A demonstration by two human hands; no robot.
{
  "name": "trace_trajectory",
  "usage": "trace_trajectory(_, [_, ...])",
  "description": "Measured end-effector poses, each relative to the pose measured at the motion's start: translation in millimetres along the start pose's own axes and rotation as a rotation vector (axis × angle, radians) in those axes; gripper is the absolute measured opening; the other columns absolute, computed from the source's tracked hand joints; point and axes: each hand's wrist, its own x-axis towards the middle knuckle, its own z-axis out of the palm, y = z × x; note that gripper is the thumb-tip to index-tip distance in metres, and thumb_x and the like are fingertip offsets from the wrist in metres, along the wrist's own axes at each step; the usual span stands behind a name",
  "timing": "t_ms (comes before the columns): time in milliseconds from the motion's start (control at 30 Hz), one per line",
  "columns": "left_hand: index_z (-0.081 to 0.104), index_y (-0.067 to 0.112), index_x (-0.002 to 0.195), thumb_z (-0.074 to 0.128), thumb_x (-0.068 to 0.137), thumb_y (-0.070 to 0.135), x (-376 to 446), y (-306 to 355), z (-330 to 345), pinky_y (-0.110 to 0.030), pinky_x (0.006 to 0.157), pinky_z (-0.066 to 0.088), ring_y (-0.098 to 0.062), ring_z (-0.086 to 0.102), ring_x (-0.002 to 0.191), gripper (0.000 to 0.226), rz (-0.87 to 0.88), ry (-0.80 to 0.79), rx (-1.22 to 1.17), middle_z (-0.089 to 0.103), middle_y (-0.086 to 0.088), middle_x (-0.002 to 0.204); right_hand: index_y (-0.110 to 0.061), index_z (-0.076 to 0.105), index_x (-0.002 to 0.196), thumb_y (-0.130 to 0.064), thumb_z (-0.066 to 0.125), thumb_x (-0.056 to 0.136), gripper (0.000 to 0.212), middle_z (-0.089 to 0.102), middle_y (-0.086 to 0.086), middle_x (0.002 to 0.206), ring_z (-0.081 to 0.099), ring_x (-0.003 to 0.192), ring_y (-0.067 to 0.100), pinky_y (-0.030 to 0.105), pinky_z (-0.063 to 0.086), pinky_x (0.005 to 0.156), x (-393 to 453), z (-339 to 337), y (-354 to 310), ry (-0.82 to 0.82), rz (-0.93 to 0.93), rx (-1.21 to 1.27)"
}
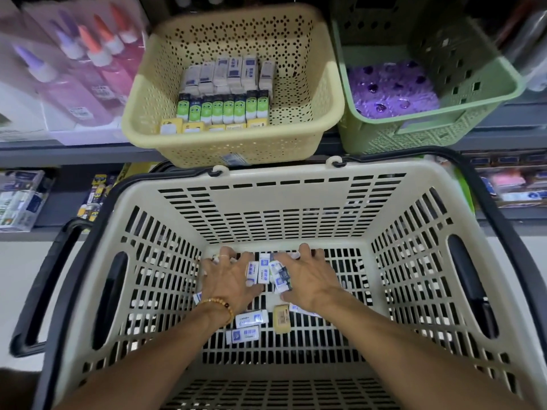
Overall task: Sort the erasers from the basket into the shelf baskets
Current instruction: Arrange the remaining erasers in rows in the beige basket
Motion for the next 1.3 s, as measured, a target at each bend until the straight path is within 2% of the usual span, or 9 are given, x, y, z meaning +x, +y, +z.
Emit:
trace_trajectory(433, [0.053,0.043,0.109,0.069,0.072,0.05,-2.7,-9.1,-14.8,-0.037,0.104,0.034,-0.025,0.032,0.121,0.042,0.112,-0.092,-0.086,0.04,0.006,0.131,-0.034,0.028,0.142,-0.03,0.071,0.083,0.073,0.037,0.014,0.13,0.039,0.115,0.035,0.038,0.048,0.081,-1.9,-4.7,4.2,-0.006,-0.041,-0.076])
trace_trajectory(600, [0.063,0.026,0.091,0.082,0.069,0.024,5.2,-13.8,-45.1,-0.044,0.086,0.056,-0.022,0.061,0.099,0.028,-0.062,-0.167,-0.834,0.057,0.001,0.113,-0.03,0.045,0.136,-0.023,0.081,0.073,0.073,0.049,0.006,0.12,0.053,0.112,0.027,0.038,0.053,0.093,-0.4,-12.1,14.4,-0.026,0.053,0.297])
trace_trajectory(667, [0.065,0.017,0.096,0.076,0.076,0.024,7.1,-16.0,-59.1,-0.04,0.068,0.058,-0.018,0.064,0.087,0.024,-0.133,-0.321,-1.142,0.064,-0.004,0.102,-0.024,0.051,0.132,-0.017,0.083,0.071,0.069,0.059,0.005,0.116,0.062,0.104,0.024,0.032,0.054,0.088,2.2,-18.3,21.5,-0.005,0.113,0.553])
trace_trajectory(767, [0.065,0.008,0.098,0.066,0.071,0.036,6.9,-22.5,-66.9,-0.045,0.077,0.055,-0.024,0.061,0.086,0.038,-0.238,-0.614,-1.558,0.062,-0.007,0.098,-0.016,0.052,0.132,-0.006,0.079,0.073,0.066,0.065,0.003,0.109,0.065,0.095,0.021,0.026,0.055,0.075,2.0,-25.5,29.7,-0.047,0.191,0.812])
trace_trajectory(867, [0.067,0.01,0.084,0.055,0.07,0.034,1.6,-23.0,-70.0,-0.039,0.07,0.054,-0.033,0.062,0.081,0.031,-0.25,-0.737,-1.787,0.063,-0.012,0.101,-0.013,0.047,0.136,0.005,0.077,0.072,0.073,0.064,0.004,0.105,0.065,0.093,0.021,0.034,0.055,0.086,-3.2,-29.4,29.2,-0.096,0.253,1.056])
trace_trajectory(933, [0.065,0.012,0.076,0.053,0.073,0.03,-2.3,-17.6,-74.1,-0.035,0.066,0.054,-0.034,0.066,0.08,0.022,-0.264,-0.728,-1.811,0.066,-0.011,0.1,-0.004,0.048,0.132,0.007,0.077,0.072,0.067,0.067,0.001,0.088,0.065,0.076,0.013,0.026,0.052,0.068,-9.5,-36.8,28.0,-0.129,0.235,1.149])
trace_trajectory(1033, [0.064,0.013,0.071,0.055,0.081,0.023,-8.0,-7.6,-85.0,-0.032,0.064,0.056,-0.028,0.069,0.072,0.017,-0.242,-0.686,-1.673,0.069,-0.01,0.089,-0.015,0.059,0.108,-0.003,0.082,0.072,0.044,0.068,-0.008,0.065,0.065,0.062,0.006,0.019,0.048,0.056,-22.9,-58.7,18.7,-0.139,0.11,1.104])
trace_trajectory(1200, [0.07,0.012,0.106,0.062,0.085,0.044,-27.5,1.7,-109.6,-0.033,0.069,0.058,-0.022,0.071,0.081,0.039,-0.068,-0.708,-1.597,0.074,-0.012,0.101,-0.021,0.065,0.11,-0.006,0.084,0.069,0.047,0.074,-0.006,0.098,0.069,0.088,0.006,0.023,0.054,0.082,-47.0,-91.7,-15.2,-0.021,-0.092,0.769])
trace_trajectory(1300, [0.075,0.016,0.103,0.07,0.076,0.05,-46.3,1.6,-128.2,-0.036,0.073,0.057,-0.023,0.069,0.089,0.043,0.085,-0.735,-1.655,0.072,-0.013,0.109,-0.034,0.058,0.124,-0.01,0.083,0.07,0.065,0.067,-0.02,0.097,0.063,0.084,-0.009,0.008,0.047,0.076,-64.1,-105.1,-37.2,0.07,-0.149,0.603])
